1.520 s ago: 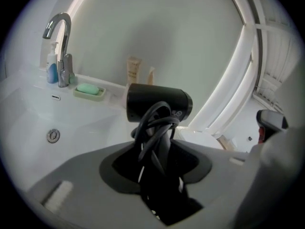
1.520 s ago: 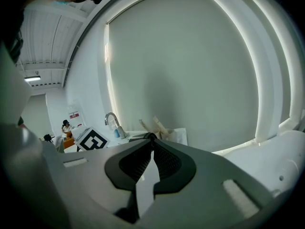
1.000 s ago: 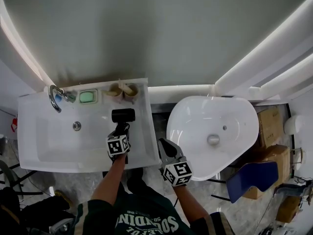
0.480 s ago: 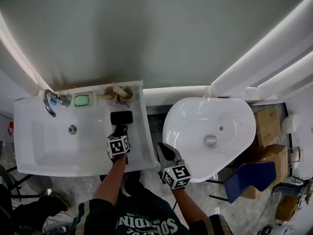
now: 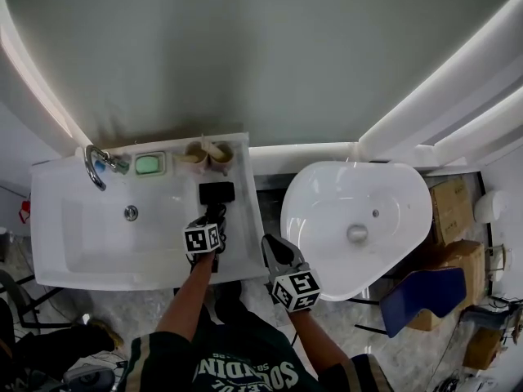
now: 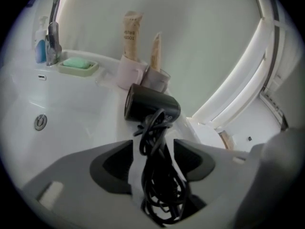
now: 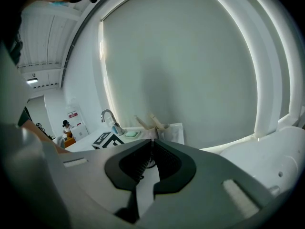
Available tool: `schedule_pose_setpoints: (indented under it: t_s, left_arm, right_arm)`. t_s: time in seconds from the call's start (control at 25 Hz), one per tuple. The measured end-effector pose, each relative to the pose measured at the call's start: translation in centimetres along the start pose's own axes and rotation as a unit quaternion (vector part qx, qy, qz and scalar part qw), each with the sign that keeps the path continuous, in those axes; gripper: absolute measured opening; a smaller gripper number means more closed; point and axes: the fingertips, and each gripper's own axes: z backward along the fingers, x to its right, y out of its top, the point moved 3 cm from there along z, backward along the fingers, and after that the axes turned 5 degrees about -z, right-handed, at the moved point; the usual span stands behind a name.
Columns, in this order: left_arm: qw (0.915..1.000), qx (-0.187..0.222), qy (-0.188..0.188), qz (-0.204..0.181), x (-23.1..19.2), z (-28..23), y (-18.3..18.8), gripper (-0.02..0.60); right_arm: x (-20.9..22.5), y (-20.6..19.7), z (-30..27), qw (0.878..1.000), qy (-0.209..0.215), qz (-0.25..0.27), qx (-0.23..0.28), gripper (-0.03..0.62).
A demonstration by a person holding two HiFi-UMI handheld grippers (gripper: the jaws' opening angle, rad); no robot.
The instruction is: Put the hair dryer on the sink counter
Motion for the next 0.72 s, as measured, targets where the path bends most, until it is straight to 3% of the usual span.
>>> schedule_pose_setpoints:
  t_s: [0.32,0.56,0.6,0.72]
  left_arm:
    - [0.9964,0.031,-0.042,-0.068,-2.5,5.9,0.8,0.324]
    - [0.9921,0.075,-0.043,-0.091,-5.9,11.7,2.2,0.321]
    - [0.9908,0.08,-0.046,-0.099,-6.3,12.7,2.4,0.301]
    - [0.9843,0.097,-0.043,-0.141,-7.5,15.6,2.9,0.151]
  right_arm:
    - [-5.4,0.7,-2.2,0.999,0.031,0.01,0.011,0.005]
    - [-10.5,1.4,-4.0,0.998,0.06,0.023,0.019,0.005]
    - [-11.4,1.5,-4.3,0.997,0.065,0.025,0.021,0.005]
    - [-13.9,1.9,-5.2,0.996,0.079,0.03,0.027,0.005]
